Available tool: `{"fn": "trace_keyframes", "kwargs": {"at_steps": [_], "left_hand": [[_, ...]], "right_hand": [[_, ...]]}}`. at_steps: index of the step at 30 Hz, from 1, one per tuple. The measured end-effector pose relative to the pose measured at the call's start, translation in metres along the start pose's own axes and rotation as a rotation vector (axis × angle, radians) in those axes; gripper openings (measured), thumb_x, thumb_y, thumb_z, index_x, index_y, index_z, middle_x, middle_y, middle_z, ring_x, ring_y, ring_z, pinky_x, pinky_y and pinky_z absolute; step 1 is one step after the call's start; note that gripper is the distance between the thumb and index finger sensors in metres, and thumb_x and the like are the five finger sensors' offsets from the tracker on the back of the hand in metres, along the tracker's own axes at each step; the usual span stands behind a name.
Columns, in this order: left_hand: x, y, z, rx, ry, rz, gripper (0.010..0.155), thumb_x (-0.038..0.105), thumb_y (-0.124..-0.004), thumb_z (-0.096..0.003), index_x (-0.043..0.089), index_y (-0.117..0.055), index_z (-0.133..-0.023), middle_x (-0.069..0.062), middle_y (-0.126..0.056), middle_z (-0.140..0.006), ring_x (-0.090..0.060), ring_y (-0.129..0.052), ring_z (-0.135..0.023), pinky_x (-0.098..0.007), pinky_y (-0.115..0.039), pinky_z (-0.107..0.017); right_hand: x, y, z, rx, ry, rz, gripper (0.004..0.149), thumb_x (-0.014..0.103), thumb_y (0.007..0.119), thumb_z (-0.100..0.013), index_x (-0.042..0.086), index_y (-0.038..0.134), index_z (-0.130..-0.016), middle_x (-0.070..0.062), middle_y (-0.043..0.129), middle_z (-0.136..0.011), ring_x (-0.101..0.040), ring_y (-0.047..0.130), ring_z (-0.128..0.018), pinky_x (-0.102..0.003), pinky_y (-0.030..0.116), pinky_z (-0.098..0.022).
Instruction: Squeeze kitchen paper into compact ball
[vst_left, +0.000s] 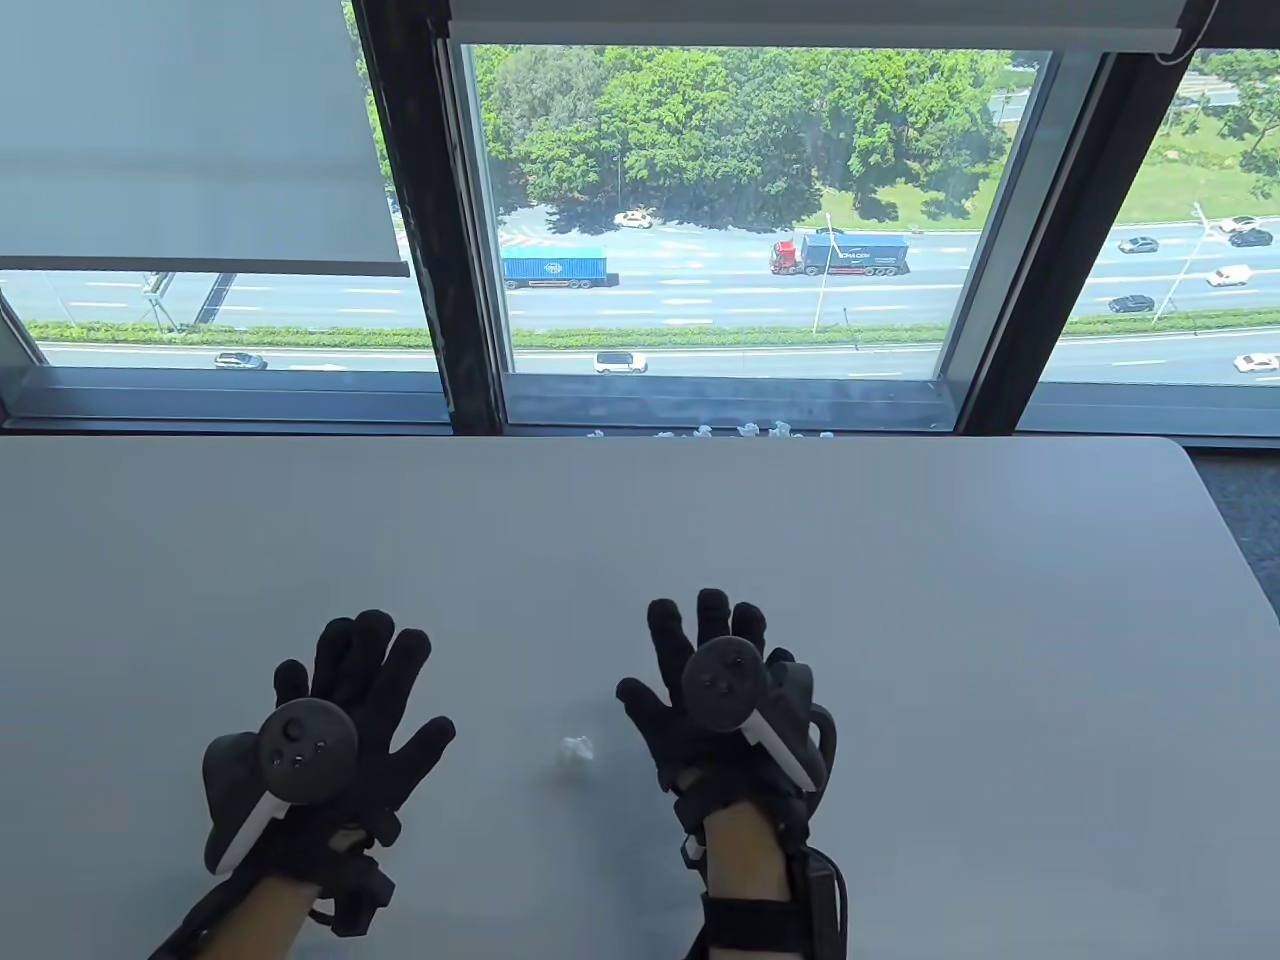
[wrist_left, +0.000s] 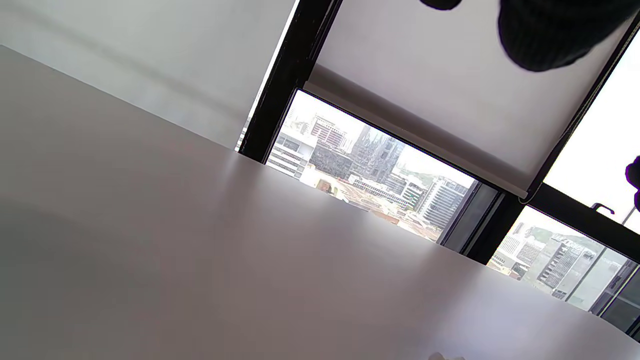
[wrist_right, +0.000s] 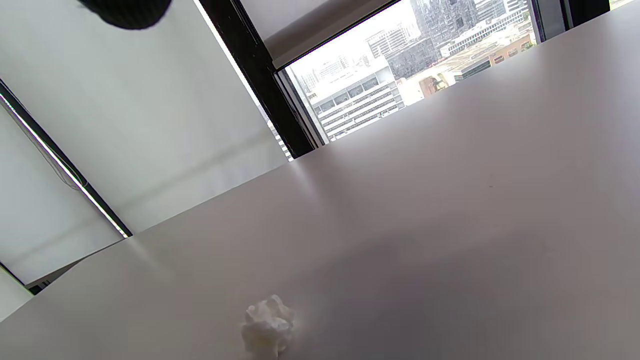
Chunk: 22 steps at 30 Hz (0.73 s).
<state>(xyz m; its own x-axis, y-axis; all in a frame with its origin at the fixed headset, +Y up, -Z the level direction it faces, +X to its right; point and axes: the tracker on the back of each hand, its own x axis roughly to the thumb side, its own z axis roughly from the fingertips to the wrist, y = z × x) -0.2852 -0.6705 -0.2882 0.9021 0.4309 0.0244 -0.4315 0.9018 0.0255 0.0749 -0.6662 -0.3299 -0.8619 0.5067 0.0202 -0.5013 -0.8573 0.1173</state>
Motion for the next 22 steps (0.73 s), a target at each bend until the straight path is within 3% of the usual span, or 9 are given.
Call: {"fn": "trace_keyframes", "kwargs": {"at_steps": [6,22], "left_hand": [[-0.001,0.004,0.001,0.018,0.001,-0.008,0.08,0.077,-0.072,-0.0448,0.063,-0.029,-0.112,0.031,-0.009,-0.129,-0.001,-0.003,-0.126,-0.05,-0.006,-0.091],[-0.001,0.003,0.002,0.018,-0.006,0.009,0.08,0.076,-0.071,-0.0453,0.061,-0.031,-0.112,0.029,-0.01,-0.129,-0.004,-0.004,-0.126,-0.053,-0.007,-0.091]], "right_hand": [[-0.031,-0.015,0.007,-0.04,-0.005,-0.218,0.069,0.067,0.052,-0.056,0.052,0.01,-0.109,0.005,-0.007,-0.114,-0.035,-0.009,-0.107,-0.065,0.01,-0.071],[-0.032,-0.006,0.002,-0.01,0.037,-0.198,0.068,0.066,0.051,-0.057,0.051,0.011,-0.11,0.004,-0.007,-0.114,-0.036,-0.009,-0.107,-0.065,0.01,-0.071]]}}
